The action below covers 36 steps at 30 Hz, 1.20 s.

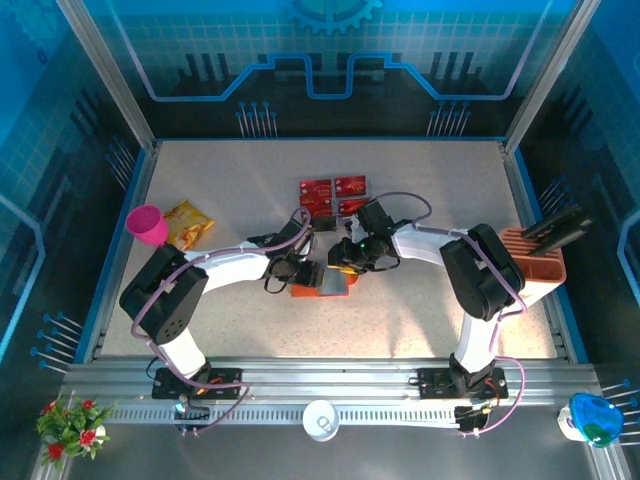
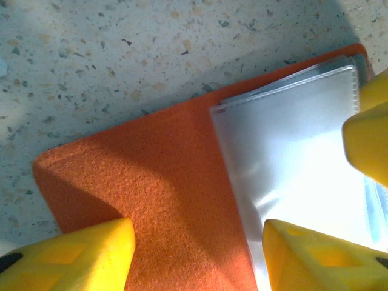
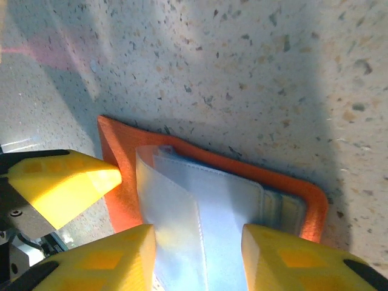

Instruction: Put the credit cards into the card holder

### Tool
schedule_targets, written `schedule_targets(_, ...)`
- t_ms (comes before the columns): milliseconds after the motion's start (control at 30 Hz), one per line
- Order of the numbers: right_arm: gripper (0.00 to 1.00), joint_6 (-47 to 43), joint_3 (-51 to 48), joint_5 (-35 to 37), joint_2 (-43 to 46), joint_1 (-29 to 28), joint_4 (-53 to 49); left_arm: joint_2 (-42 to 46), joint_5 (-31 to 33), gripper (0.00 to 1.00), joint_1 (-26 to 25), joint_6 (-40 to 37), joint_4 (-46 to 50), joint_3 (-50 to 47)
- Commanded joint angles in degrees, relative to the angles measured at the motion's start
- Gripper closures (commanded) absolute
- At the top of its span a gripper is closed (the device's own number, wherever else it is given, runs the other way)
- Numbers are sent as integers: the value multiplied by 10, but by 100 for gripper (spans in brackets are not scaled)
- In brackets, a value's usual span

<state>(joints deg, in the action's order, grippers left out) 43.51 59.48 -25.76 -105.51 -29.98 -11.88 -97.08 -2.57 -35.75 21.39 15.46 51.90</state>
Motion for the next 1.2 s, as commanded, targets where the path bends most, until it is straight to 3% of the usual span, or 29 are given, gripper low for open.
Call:
schedule_targets(0, 56, 2, -1, 3, 13, 8, 0, -25, -14, 42, -2, -4, 6, -22)
schedule_targets(167, 57, 11, 0, -6, 2, 8, 14, -22, -14, 42, -3, -4, 4, -23)
schedule_targets(367, 66, 15, 11, -32, -14, 4, 27, -19, -14, 41, -3, -3, 4, -24)
schedule_targets(767, 65, 30, 21, -58, -32, -7, 46, -11, -14, 41, -2, -1, -2, -31)
schedule_targets(1167, 58, 52, 37, -74, -6, -21, 41, 108, 12, 17, 21, 29, 0, -16)
